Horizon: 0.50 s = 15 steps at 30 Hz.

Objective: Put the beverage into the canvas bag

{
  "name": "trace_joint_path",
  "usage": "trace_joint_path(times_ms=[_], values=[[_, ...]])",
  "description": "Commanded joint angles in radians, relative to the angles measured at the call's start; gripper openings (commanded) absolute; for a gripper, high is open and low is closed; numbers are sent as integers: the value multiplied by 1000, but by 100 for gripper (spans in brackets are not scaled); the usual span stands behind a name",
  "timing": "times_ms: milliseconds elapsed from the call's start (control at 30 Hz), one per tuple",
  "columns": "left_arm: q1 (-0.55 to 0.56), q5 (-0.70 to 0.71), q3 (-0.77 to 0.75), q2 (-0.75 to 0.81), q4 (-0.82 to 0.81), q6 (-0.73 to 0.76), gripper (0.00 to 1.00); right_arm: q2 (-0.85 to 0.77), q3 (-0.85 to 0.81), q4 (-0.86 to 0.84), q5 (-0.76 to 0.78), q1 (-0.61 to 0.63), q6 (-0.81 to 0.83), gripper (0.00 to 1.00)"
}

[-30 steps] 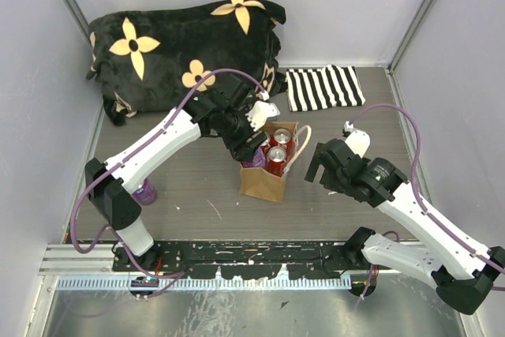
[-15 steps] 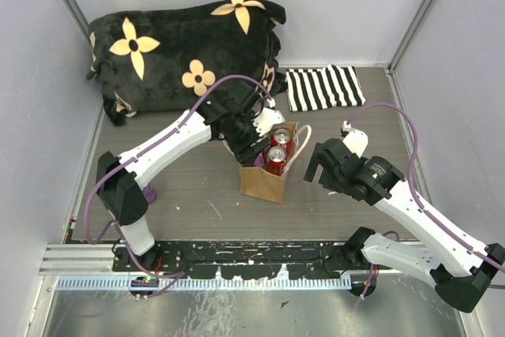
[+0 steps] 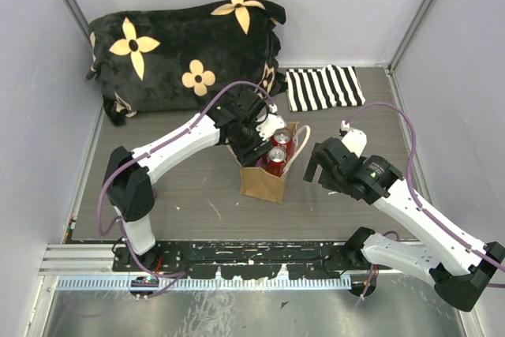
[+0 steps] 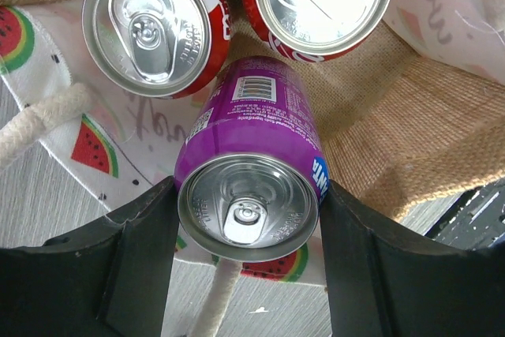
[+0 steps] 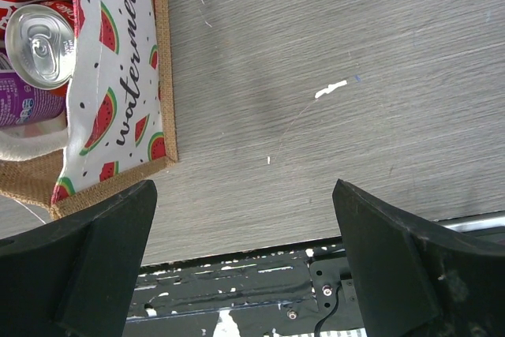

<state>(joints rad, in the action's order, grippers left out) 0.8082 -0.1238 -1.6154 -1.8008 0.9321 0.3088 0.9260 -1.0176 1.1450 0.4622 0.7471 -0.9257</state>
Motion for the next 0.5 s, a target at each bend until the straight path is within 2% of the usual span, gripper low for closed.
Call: trace_joint_path(times_ms=[0,467], values=[[6,30,13,-21,-37,-21,0,15,-43,-4,27,2,21,100],[19,66,28,-77,-55,-42,0,7,-37,9,30,0,20,100]])
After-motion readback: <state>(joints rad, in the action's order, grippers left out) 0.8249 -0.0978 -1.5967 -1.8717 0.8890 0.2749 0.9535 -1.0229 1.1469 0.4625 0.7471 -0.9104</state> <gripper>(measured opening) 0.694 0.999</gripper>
